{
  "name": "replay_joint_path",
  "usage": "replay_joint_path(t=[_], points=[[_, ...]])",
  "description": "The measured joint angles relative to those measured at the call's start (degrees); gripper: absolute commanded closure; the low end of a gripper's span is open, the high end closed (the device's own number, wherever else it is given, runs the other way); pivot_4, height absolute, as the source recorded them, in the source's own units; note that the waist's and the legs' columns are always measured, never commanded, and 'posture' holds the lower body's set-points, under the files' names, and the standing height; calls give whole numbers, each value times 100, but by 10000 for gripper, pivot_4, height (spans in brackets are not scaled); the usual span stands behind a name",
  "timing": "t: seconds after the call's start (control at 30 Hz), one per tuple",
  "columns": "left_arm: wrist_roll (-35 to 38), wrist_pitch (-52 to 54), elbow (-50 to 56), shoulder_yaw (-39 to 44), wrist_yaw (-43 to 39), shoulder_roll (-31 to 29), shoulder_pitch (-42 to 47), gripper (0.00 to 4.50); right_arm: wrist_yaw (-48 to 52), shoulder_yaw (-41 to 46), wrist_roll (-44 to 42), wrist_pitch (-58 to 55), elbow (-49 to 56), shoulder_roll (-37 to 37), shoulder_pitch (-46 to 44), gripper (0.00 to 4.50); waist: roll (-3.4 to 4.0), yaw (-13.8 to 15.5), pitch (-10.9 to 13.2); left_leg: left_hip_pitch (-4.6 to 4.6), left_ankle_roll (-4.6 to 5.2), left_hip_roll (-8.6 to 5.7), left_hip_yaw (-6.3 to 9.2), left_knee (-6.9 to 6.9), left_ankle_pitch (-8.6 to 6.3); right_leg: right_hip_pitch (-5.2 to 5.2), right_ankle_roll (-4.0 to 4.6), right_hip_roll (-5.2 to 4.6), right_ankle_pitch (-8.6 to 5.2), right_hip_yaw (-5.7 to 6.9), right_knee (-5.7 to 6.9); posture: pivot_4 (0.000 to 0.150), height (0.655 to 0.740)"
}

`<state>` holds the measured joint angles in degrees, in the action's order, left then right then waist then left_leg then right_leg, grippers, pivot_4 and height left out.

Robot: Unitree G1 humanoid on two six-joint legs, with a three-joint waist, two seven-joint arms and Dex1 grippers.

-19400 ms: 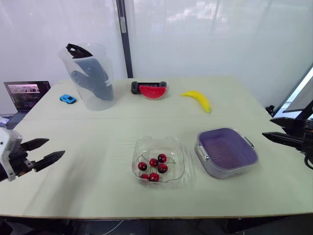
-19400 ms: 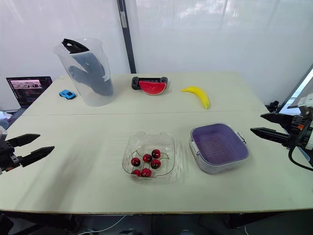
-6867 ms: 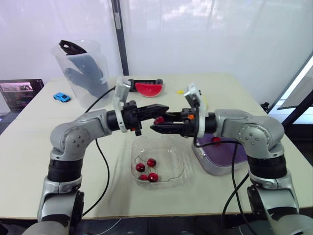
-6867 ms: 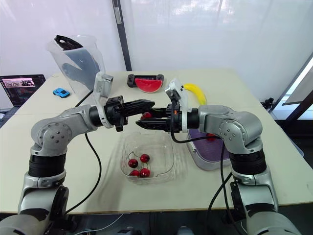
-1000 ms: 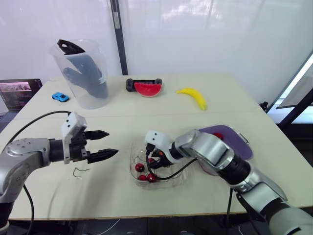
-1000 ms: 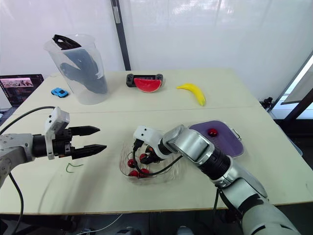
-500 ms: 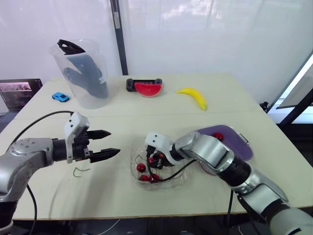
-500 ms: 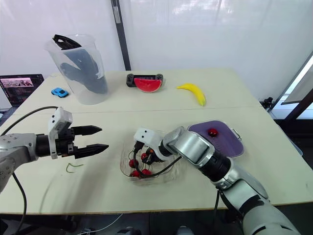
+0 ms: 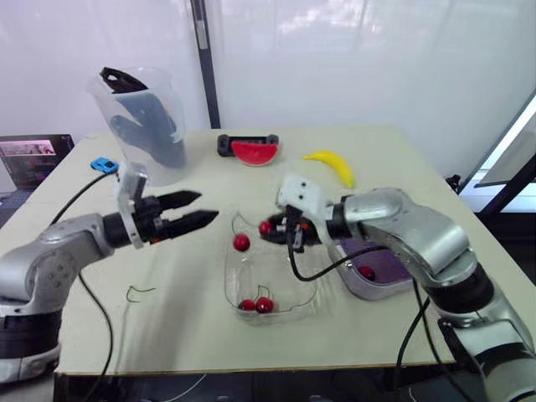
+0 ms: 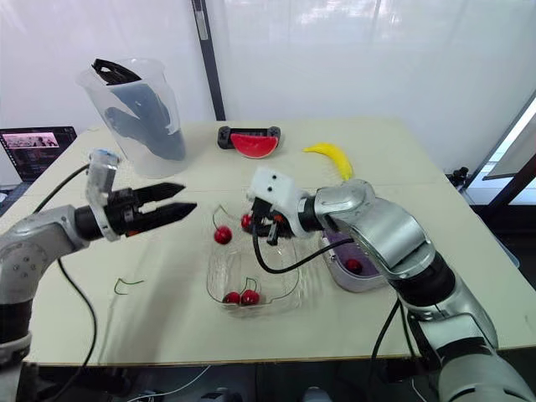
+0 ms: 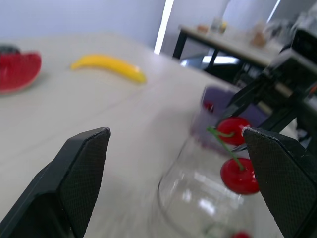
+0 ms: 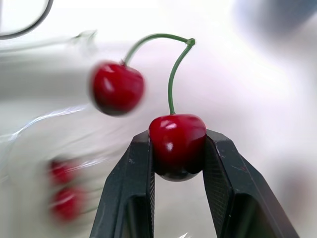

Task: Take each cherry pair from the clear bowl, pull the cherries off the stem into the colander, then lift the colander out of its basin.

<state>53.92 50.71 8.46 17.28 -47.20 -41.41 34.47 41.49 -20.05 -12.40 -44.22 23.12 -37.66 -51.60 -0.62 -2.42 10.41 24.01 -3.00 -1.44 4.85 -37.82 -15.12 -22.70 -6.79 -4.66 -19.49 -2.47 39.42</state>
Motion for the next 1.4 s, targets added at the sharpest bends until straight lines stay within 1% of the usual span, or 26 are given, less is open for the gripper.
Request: replay_joint_path(t=[0.1, 0.17, 0.23, 0.3, 0.4, 0.53, 0.73, 0.8, 0.9, 1.3, 1.37, 1.4], points=[[151, 175, -226, -18, 156, 99, 491, 0, -642, -196, 1201, 1488, -324, -102, 89, 33754, -1, -14, -1, -1, -1, -3, 0, 0, 1, -3, 0, 4, 0, 0, 3, 1500, 7400], [174, 246, -330, -89, 181, 162, 697, 0, -977, -351, 1844, 2155, -518, -104, 129, 33754, -1, -17, -1, -1, -20, -4, -2, 1, 11, -5, 0, 4, 0, -1, 4, 1500, 7400], [170, 295, -425, -236, 183, 214, 916, 0, -1358, -539, 2667, 2871, -722, -192, 231, 33754, -1, -18, -1, 0, -40, -7, -3, 2, 22, -5, 0, 4, 0, -2, 3, 1500, 7400], [146, 338, -501, -374, 185, 248, 1103, 0, -1605, -562, 3120, 3259, -841, -162, 338, 33754, -1, -16, -1, 0, -41, -6, -3, 2, 23, -4, 0, 4, 0, -3, 3, 1500, 7400], [68, 357, -642, -513, 241, 370, 1335, 0, -1857, -523, 3547, 3644, -895, -48, 380, 33754, -1, -15, -1, 0, -43, -6, -3, 2, 25, -3, 0, 5, 0, -3, 3, 1500, 7400], [-43, 388, -925, -585, 385, 579, 1645, 0, -1966, -328, 3871, 3916, -967, 92, 406, 33754, -1, -7, -1, 0, -44, -6, 0, -1, 25, 0, 0, 8, 0, -2, 4, 1500, 7400], [-258, 376, -1003, -756, 390, 753, 1819, 0, -1894, -162, 3977, 4084, -971, 351, 509, 33754, -1, -11, -1, 0, -44, -6, 1, -3, 25, 2, 0, 8, 0, -1, 4, 1500, 7400], [-302, 379, -1003, -783, 387, 793, 1830, 5405, -1821, -152, 4012, 4101, -972, 397, 554, 34244, -1, -15, -1, 0, -44, -6, 1, -3, 25, 2, 0, 8, 0, -2, 3, 1500, 7400], [-338, 402, -1008, -811, 399, 857, 1973, 17530, -1706, -149, 4043, 4134, -976, 493, 595, 34244, -1, -14, -1, 0, -44, -6, 1, -3, 25, 2, 0, 8, 0, -2, 3, 1500, 7400], [-380, 444, -995, -878, 265, 850, 2023, 17530, -1496, 39, 4049, 4228, -975, 624, 596, 34244, -1, -14, -1, 0, -45, -6, 1, -4, 25, 3, 0, 8, 0, -2, 3, 1500, 7400], [-378, 510, -995, -879, 254, 852, 2024, 22966, -1456, 58, 4058, 4241, -975, 627, 597, 34244, -1, -15, -1, 0, -45, -6, 1, -4, 25, 3, 0, 8, 0, -2, 3, 1500, 7400], [-372, 529, -996, -878, 264, 858, 2025, 26562, -1447, 66, 4065, 4249, -976, 628, 596, 34244, -1, -15, -1, 0, -45, -6, 1, -4, 25, 3, 0, 7, 0, -2, 3, 1500, 7400]])
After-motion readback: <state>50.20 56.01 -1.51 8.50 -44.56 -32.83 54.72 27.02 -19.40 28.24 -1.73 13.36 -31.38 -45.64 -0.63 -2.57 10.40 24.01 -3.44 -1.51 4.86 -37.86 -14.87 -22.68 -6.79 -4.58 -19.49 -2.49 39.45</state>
